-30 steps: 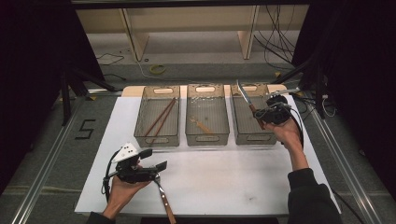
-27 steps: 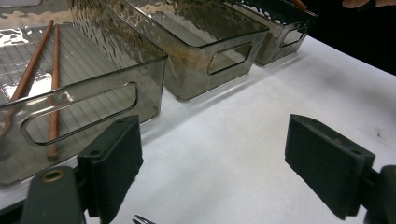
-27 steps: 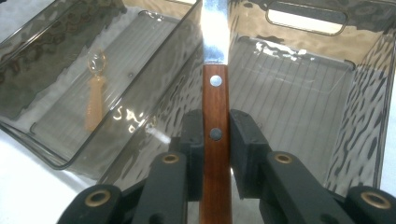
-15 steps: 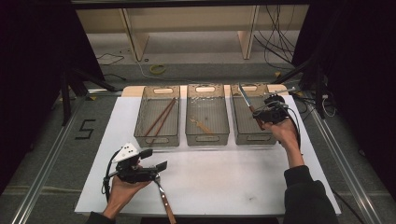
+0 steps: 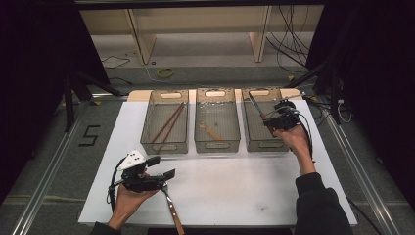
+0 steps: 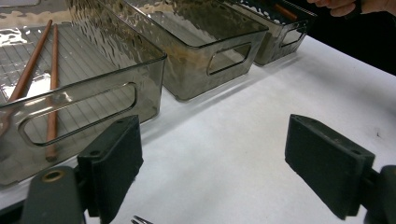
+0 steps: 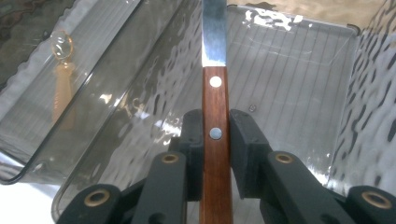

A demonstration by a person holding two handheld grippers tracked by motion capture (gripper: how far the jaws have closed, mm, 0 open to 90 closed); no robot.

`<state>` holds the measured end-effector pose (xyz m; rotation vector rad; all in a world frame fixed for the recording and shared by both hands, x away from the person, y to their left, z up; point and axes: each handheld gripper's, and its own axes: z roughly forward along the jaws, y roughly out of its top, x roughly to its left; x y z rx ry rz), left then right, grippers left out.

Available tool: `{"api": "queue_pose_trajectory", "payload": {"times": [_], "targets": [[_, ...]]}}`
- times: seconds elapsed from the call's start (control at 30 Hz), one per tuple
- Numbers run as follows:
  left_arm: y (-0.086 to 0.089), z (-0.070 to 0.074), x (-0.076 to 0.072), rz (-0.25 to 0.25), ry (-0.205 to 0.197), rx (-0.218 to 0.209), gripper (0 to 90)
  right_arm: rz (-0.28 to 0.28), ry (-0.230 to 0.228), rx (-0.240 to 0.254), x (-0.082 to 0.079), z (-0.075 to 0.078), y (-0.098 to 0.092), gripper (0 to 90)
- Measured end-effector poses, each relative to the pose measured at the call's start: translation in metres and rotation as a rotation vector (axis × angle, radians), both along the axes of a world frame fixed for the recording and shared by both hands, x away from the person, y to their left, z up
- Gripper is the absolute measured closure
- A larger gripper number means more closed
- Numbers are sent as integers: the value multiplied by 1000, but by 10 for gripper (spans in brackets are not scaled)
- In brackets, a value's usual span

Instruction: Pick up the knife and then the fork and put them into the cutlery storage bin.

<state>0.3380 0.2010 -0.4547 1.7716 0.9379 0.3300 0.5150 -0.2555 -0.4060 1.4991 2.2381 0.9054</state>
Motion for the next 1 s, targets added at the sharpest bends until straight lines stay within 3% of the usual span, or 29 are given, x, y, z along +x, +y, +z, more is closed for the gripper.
{"api": "queue_pose_trajectory", "payload": {"times": [0.1, 0.47, 0.77, 1.0], "targets": [[0, 0, 0, -2, 0, -1, 183, 4, 13, 15, 2, -2, 1, 703], [-1, 0, 0, -1, 1, -2, 183, 53, -30, 43, -10, 9, 5, 543], [-1, -1, 1, -5, 24, -2, 183, 150, -122, 98, -52, 24, 14, 457], [-3, 0, 1, -16, 41, 6, 188, 196, -138, 111, -84, 16, 16, 439]]}}
